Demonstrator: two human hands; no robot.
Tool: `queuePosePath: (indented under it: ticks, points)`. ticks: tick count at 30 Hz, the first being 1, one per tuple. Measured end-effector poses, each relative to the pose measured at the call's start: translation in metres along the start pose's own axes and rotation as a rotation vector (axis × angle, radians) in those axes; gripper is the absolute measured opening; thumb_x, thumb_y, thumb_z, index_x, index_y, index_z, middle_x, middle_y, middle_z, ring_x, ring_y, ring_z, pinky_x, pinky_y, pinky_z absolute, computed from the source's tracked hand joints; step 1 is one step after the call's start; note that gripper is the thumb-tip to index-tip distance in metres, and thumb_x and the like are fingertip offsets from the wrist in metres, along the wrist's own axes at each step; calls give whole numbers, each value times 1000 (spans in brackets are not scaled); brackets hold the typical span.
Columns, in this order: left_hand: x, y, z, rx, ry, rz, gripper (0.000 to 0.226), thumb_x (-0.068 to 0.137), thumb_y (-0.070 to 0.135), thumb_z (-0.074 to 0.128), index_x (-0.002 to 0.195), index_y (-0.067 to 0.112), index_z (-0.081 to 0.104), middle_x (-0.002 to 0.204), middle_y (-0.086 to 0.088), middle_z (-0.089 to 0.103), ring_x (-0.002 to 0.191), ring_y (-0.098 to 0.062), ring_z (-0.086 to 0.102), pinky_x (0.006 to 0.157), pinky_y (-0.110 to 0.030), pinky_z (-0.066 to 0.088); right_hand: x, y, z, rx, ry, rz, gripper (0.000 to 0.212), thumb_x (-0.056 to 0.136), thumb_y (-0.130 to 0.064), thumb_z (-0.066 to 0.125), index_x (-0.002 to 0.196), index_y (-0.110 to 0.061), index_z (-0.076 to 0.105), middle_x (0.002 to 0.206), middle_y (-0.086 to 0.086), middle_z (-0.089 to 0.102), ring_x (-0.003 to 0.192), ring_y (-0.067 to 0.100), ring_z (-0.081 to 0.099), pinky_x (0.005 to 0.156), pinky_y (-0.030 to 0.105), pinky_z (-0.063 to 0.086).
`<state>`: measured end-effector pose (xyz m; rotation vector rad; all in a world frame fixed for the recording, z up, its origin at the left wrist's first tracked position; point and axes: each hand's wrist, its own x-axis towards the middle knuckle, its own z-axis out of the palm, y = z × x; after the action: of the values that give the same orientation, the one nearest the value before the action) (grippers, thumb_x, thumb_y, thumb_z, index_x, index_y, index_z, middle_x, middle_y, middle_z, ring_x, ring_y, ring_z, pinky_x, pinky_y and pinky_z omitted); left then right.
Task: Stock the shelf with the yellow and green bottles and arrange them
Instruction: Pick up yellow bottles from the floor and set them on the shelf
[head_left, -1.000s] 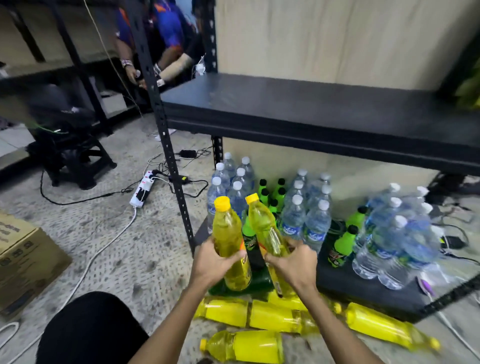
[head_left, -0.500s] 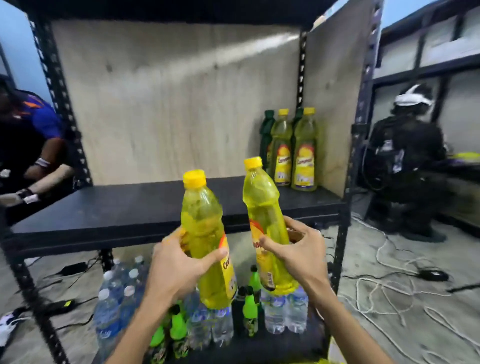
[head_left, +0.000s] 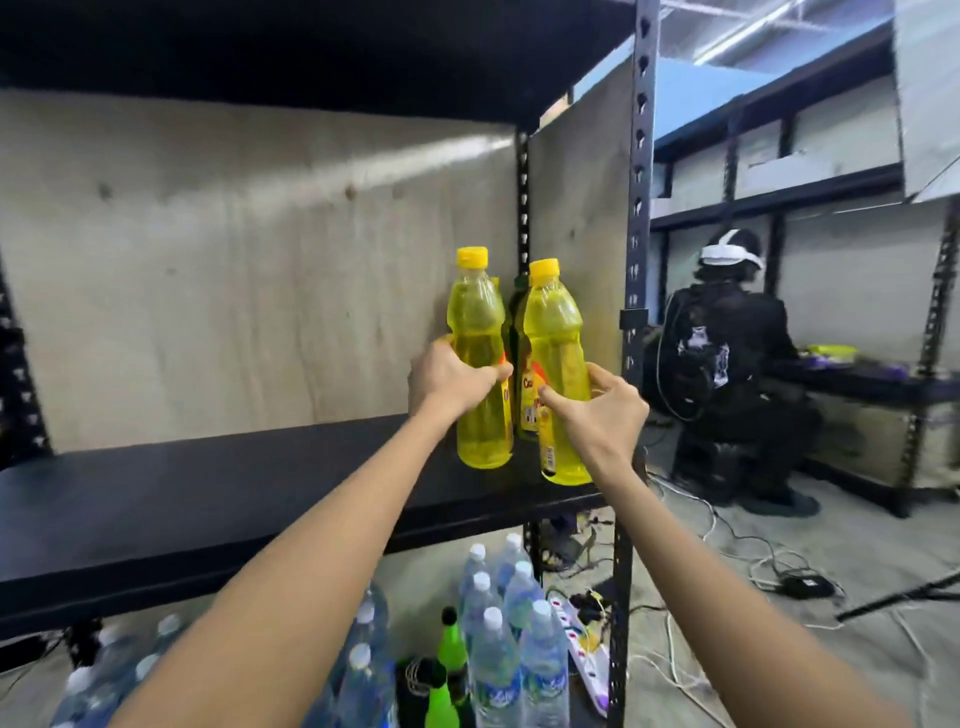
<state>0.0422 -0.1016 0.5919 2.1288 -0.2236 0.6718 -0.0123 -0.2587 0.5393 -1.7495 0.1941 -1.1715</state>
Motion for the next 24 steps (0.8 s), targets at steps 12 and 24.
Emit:
queuePosePath:
  ticks: [12, 24]
  points:
    - [74, -26, 75, -22, -119, -106, 64, 62, 58, 84, 104, 17, 58, 96, 2, 59, 90, -21, 57, 66, -29, 42, 40, 48, 52, -52, 93, 53, 80, 63, -51, 85, 126, -4, 68, 120, 11, 70, 114, 23, 64, 101, 34, 50]
    - [68, -39, 91, -13, -139, -66, 95, 59, 74, 76, 134, 20, 55, 129, -2, 63, 118, -25, 60, 93, -42, 54, 38, 65, 59, -69, 153, 48, 85, 66, -55, 79, 132, -4, 63, 127, 12, 68, 120, 23, 62, 101, 27, 45]
